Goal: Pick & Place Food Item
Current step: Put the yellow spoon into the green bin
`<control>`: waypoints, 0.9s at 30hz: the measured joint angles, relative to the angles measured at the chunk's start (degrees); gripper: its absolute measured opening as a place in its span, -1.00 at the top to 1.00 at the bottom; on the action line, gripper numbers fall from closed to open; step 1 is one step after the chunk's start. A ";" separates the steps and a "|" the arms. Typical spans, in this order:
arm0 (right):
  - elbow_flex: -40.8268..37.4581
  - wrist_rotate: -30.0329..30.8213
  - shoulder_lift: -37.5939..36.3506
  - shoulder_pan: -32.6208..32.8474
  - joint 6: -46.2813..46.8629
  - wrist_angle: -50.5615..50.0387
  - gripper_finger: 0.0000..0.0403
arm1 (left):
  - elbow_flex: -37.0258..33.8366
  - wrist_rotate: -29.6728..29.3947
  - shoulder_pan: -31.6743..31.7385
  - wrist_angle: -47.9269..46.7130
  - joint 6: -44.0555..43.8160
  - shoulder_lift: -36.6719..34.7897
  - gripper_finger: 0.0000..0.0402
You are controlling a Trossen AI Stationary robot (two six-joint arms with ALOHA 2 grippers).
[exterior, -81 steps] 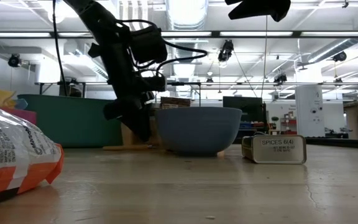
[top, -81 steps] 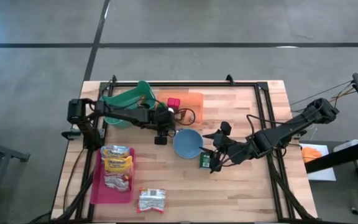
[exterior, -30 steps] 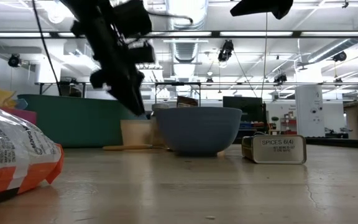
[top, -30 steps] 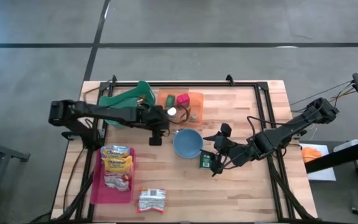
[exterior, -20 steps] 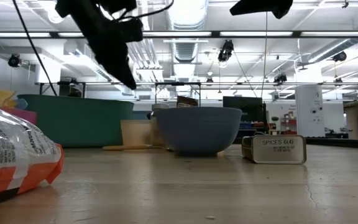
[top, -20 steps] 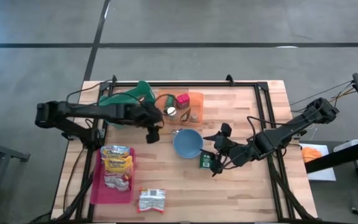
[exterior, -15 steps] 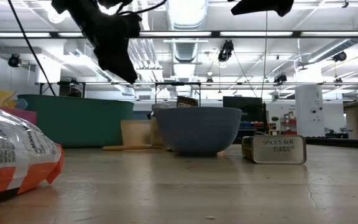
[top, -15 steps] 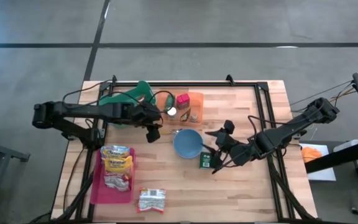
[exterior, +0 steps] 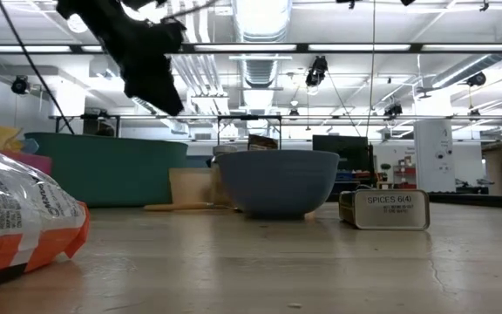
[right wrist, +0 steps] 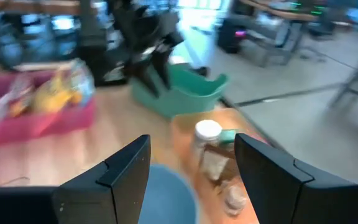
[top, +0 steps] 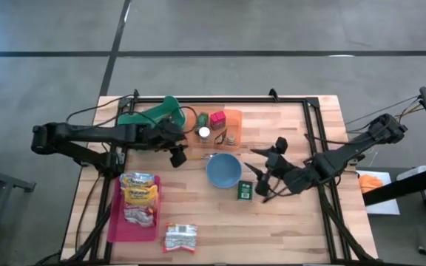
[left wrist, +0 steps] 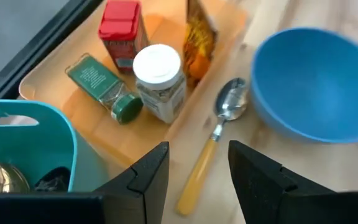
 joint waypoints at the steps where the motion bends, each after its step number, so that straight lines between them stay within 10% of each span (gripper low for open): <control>1: -0.86 -1.05 -0.97 0.34 -0.49 -0.16 -0.15 | -0.74 0.02 -0.43 -0.02 0.02 -1.86 0.18; 14: -16.51 -6.17 -19.73 0.53 -0.22 8.34 -0.15 | -19.63 -0.27 -1.97 23.02 10.59 -24.37 0.18; 27: -24.33 -6.27 -20.02 -3.35 -14.85 31.40 -0.15 | -22.93 0.03 -1.86 32.31 10.58 -15.39 0.18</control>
